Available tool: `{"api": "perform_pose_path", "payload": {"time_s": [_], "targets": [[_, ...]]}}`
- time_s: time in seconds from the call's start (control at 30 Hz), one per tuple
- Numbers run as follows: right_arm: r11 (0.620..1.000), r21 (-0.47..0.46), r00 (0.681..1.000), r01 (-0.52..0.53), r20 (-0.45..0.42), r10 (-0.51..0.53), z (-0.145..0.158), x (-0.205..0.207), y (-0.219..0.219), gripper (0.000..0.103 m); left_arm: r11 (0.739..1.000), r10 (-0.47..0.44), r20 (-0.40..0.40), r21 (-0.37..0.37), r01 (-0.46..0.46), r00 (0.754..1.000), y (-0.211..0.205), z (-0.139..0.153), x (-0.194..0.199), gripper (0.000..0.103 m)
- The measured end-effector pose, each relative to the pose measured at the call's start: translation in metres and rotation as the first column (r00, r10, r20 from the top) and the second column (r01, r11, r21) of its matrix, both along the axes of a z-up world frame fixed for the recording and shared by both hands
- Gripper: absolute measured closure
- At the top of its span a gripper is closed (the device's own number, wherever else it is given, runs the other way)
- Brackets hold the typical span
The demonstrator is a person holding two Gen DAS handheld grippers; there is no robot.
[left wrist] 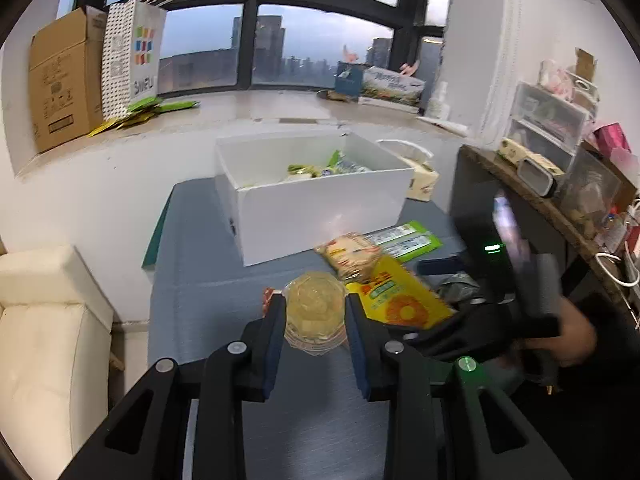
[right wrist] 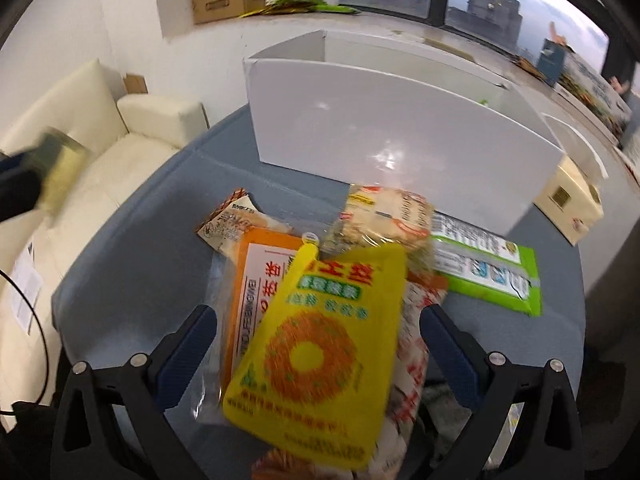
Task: Organize snacks
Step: 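Grasp the jelly cup with the left gripper while the right grasps the sunflower-seed bag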
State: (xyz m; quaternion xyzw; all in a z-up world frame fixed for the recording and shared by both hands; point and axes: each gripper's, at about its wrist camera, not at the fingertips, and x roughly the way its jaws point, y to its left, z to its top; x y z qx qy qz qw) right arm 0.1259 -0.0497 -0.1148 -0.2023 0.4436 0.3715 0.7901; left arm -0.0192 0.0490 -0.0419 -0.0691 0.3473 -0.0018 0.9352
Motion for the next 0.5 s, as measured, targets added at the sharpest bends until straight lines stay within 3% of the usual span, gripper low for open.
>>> {"api": "perform_pose_path", "payload": {"time_s": [0.2,0.23,0.27,0.33,0.37,0.5], "targets": [[0.997,-0.072,1.000,0.012,0.011,-0.012,-0.021,0.011,0.012,0.002,1.000,-0.011,-0.013,-0.016,0.011,1.000,-0.001,-0.006,0.000,0.070],[0.998,-0.069,1.000,0.010,0.012,-0.010,-0.022,0.011,0.012,0.013,1.000,-0.011,-0.015,-0.016,0.011,1.000,-0.001,-0.007,0.000,0.070],[0.998,-0.061,1.000,0.005,0.020,-0.004,-0.021,0.011,0.011,0.041,1.000,-0.013,-0.020,-0.016,0.013,1.000,-0.001,-0.008,0.001,0.070],[0.997,-0.072,0.998,-0.002,0.059,0.006,-0.015,0.009,0.008,0.050,1.000,-0.015,-0.025,-0.017,0.015,1.000,-0.002,-0.010,0.002,0.070],[0.997,-0.072,0.999,-0.009,0.042,0.012,-0.014,0.010,0.007,0.057,1.000,-0.017,-0.026,-0.018,0.016,1.000,-0.002,-0.011,0.002,0.070],[1.000,0.013,1.000,-0.003,0.009,0.003,0.006,0.014,-0.008,0.069,0.999,-0.023,-0.027,-0.028,0.022,0.999,-0.003,-0.014,0.004,0.070]]}}
